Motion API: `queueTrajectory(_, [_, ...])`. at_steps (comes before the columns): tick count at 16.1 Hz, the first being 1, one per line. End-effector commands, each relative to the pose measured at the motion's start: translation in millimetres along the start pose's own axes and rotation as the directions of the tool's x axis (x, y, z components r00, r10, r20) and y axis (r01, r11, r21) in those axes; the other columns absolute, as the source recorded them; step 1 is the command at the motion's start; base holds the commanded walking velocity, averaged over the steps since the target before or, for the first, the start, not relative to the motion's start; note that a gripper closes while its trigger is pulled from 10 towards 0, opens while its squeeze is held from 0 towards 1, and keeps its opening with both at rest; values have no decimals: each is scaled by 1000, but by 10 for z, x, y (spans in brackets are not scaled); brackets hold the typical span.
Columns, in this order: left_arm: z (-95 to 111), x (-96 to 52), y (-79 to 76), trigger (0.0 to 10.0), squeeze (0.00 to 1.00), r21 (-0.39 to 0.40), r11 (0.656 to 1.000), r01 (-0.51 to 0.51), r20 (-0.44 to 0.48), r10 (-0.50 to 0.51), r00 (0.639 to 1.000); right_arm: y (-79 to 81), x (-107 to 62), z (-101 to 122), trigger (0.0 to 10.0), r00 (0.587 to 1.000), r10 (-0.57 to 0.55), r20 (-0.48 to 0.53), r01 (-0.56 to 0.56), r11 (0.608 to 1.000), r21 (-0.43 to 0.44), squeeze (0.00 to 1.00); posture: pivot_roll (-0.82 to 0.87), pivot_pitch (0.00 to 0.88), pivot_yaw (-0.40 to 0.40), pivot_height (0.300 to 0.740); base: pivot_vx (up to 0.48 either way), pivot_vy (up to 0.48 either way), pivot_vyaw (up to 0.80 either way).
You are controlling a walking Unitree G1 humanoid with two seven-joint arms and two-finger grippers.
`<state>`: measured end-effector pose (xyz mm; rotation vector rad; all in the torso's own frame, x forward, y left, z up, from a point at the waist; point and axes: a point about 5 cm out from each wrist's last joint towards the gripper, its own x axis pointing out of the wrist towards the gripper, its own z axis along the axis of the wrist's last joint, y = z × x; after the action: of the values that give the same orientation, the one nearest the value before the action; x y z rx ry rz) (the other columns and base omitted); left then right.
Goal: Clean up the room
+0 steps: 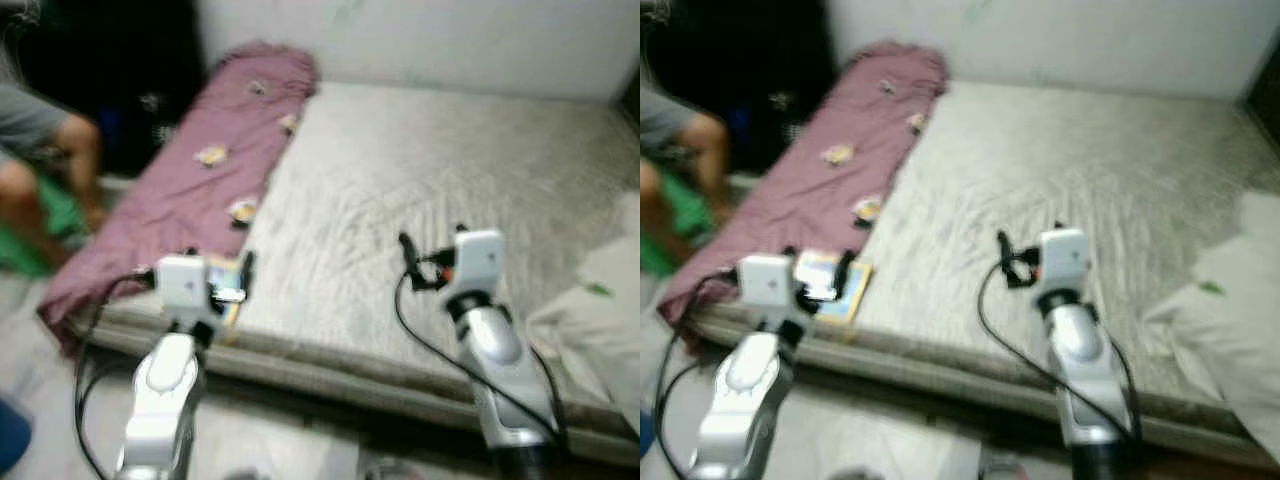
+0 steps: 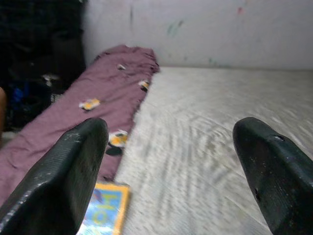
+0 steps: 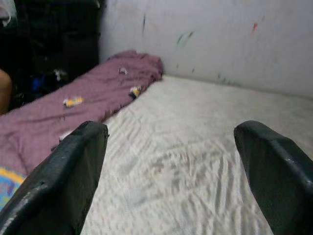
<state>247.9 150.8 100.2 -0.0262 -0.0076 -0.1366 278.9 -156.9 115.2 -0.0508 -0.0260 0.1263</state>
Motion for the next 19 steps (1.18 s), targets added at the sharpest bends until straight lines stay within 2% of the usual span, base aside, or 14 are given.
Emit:
queueTrajectory(1, [68,14,11,10000,0,1,1000,14,31,-14,999,11,20,48,10000,1000,5,19,-5,1000,8,0,-69,0,19,740,0,0,0])
queueTrajectory(11, [81,40,-7,10000,0,-10,999,36,48,-36,998,10,56,53,10000,1000,3,22,-4,1000,22,0,-68,0,17,740,300,0,0])
queueTrajectory(13, [64,44,2,10000,0,-7,1000,19,33,-19,999,9,59,48,10000,1000,1,21,-1,1000,26,0,-67,0,17,740,285,0,-447])
queueTrajectory(16, [8,48,25,10000,0,7,1000,-26,-7,26,1000,0,58,43,10000,1000,-3,21,2,1000,21,0,-66,0,17,740,0,0,0])
queueTrajectory(19, [14,43,36,10000,0,22,999,-28,-4,28,1000,-5,51,30,10000,1000,-5,14,4,1000,18,0,-64,0,16,740,0,0,0])
